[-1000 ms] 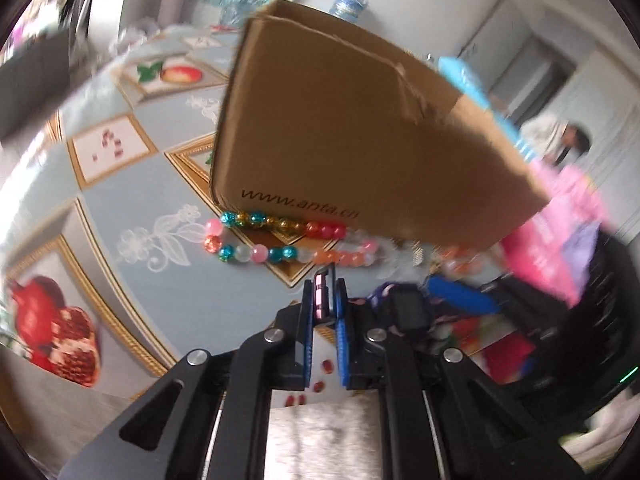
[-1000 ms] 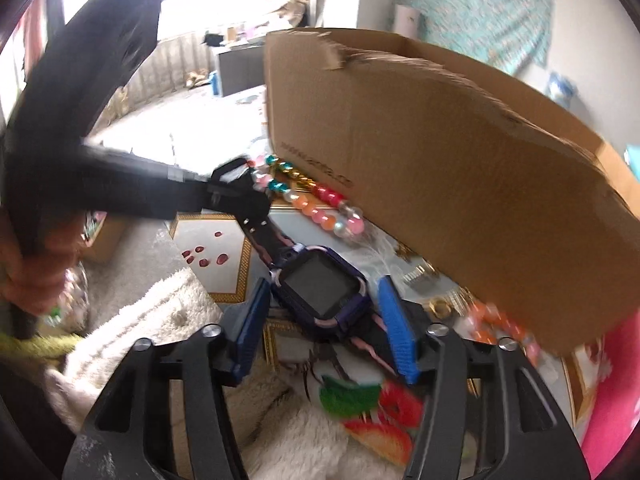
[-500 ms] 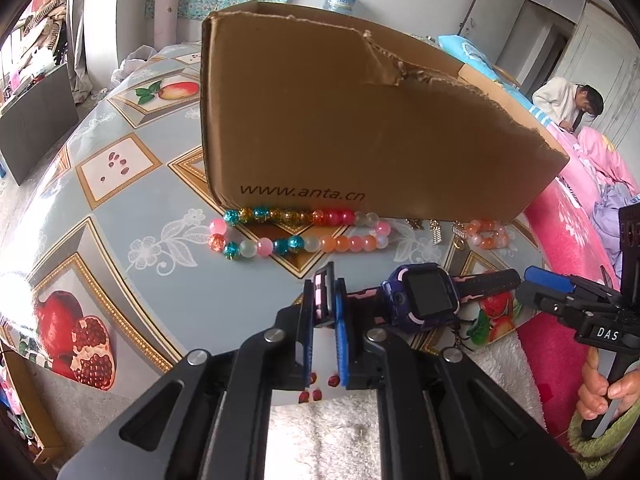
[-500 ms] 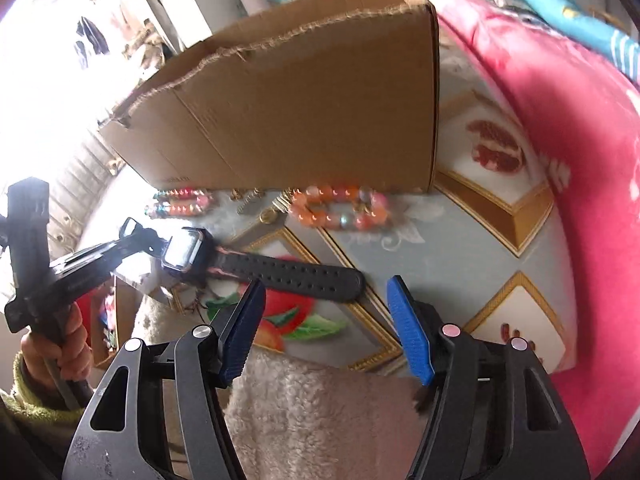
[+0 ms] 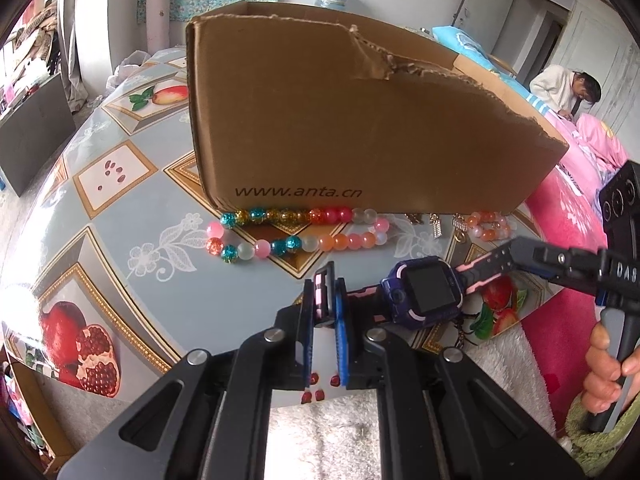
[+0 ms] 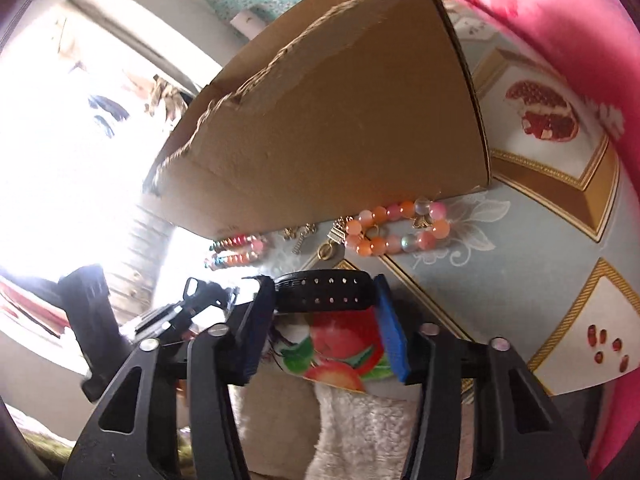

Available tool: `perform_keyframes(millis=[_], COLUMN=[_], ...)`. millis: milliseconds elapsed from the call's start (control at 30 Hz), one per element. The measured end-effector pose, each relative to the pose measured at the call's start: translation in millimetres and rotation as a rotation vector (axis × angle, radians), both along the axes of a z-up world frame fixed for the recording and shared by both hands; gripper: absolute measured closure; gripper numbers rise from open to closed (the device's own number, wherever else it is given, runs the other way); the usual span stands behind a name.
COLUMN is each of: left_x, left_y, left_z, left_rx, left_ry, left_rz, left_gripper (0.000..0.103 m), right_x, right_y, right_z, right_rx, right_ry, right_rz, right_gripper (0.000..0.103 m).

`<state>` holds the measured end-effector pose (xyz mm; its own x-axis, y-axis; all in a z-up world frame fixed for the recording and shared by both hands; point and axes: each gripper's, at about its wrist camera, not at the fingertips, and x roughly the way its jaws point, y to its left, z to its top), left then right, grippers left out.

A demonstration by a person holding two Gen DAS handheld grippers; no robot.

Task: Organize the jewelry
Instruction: 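Carry the smartwatch over the cardboard box and open the right gripper inside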

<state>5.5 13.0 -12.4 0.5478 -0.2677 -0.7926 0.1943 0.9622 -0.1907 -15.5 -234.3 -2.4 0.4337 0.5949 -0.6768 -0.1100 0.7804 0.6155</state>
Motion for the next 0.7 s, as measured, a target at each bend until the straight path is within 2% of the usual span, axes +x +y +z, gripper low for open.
perform_keyframes(millis=[33, 133, 300, 433, 533, 633, 700], left_x=[-1, -2, -14, -25, -20, 12, 52], left_y=[-1, -4, -5, 1, 6, 2, -2], left_z=[0, 1, 24, 68, 112, 150, 161], left_rx=[0.006, 0.023, -0.003, -0.05, -0.088, -0.056, -0.039], left_ry=[-0.004, -0.015, -0.059, -0.117, -0.179, -0.24, -0.226], left_rz=[-0.002, -0.007, -0.034, -0.063, -0.099, -0.128, -0.128], left_gripper=[0.094, 0.095, 0.095, 0.095, 0.095, 0.095, 0.095], right_x=[0, -1, -12, -20, -12, 25, 59], right_y=[2, 10, 29, 41, 49, 52, 51], right_z=[0, 2, 37, 83, 130, 163, 166], right_rx=[0.006, -0.008, -0.101, -0.151, -0.185, -0.222, -0.25], right_ry=[0.005, 0.002, -0.086, -0.159, -0.264, -0.338, -0.309], right_rz=[0.002, 0.012, 0.079, 0.127, 0.142, 0.138, 0.124], right_gripper=[0.075, 0.088, 0.091, 0.091, 0.091, 0.09, 0.09])
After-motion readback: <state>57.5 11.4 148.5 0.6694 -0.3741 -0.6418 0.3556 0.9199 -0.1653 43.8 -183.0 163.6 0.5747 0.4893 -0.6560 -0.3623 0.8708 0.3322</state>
